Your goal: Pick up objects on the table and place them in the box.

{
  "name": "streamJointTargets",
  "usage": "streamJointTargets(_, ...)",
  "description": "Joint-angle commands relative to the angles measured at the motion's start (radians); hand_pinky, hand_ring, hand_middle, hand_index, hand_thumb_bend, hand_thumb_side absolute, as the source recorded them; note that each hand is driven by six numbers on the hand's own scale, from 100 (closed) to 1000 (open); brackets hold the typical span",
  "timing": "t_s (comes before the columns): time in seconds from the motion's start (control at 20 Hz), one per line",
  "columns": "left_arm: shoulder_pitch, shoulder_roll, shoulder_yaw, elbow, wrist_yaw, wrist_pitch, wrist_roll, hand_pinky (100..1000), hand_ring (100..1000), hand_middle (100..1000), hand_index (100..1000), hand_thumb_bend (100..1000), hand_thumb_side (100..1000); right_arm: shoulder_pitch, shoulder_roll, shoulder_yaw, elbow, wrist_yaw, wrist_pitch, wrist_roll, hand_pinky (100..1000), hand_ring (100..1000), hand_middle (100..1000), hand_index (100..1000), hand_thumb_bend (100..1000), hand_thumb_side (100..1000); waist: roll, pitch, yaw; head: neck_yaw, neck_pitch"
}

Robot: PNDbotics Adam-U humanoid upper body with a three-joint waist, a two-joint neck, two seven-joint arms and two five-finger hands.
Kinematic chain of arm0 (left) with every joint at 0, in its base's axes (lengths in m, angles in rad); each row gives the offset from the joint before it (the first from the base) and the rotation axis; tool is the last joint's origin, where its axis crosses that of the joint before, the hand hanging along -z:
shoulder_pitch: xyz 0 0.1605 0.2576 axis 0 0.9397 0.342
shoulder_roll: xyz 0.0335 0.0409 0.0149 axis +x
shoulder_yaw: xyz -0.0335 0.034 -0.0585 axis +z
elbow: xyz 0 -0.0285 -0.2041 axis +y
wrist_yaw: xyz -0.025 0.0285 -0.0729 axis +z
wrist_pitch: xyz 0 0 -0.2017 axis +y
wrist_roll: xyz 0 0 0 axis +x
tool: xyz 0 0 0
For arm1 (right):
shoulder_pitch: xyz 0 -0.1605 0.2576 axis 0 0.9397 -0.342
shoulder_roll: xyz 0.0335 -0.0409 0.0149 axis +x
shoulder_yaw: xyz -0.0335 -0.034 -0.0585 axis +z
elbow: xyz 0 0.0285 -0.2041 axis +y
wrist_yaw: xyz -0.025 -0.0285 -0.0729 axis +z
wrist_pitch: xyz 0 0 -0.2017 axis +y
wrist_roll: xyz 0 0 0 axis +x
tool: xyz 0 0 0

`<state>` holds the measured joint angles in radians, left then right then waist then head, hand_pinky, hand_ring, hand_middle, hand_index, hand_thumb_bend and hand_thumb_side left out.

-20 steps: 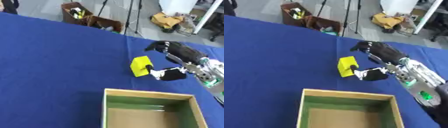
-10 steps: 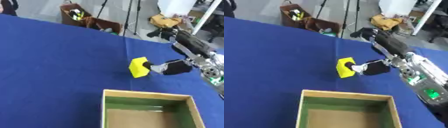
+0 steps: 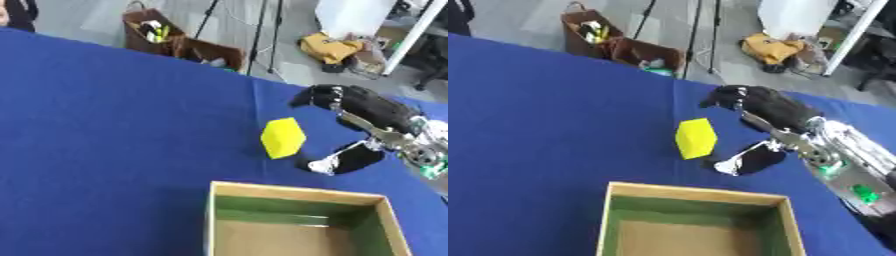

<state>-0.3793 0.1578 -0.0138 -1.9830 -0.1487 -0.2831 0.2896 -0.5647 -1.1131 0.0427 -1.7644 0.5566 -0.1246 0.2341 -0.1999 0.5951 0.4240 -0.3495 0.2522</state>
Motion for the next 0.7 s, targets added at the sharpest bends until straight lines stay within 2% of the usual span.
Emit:
streamJointTargets(0.05, -0.008, 0.007, 0.005, -0.017, 0.005, 0.005, -0.001, 508, 573, 571, 833, 100, 1000, -0.016, -0.027, -0.023, -0.017, 0.001, -0.013, 0.05, 805, 853, 810, 880, 436, 432, 0.006, -0.037, 0.001, -0.006, -0.016)
streamJointTargets(0.2, -0.01, 0.006, 0.004, -0.017, 0.007, 0.007, -0.002, 508, 572, 571, 833, 100, 1000, -0.018, -0.024, -0.025, -0.032, -0.027, -0.016, 0.097, 807, 855, 811, 888, 417, 432, 0.003, -0.038, 0.002, -0.008, -0.019)
streamJointTargets(0.45, -0.013, 0.003, 0.006, -0.017, 0.007, 0.007, 0.001, 507, 570, 564, 833, 100, 1000, -0.025, -0.018, -0.026, -0.048, -0.05, -0.013, 0.178, 814, 864, 816, 911, 334, 425, -0.003, -0.034, 0.007, -0.013, -0.022)
streamJointTargets(0.7, -0.017, -0.001, 0.005, -0.017, 0.006, 0.01, 0.001, 507, 568, 561, 834, 100, 1000, -0.035, -0.009, -0.026, -0.058, -0.056, -0.009, 0.218, 815, 863, 811, 914, 350, 433, -0.008, -0.027, 0.013, -0.017, -0.026)
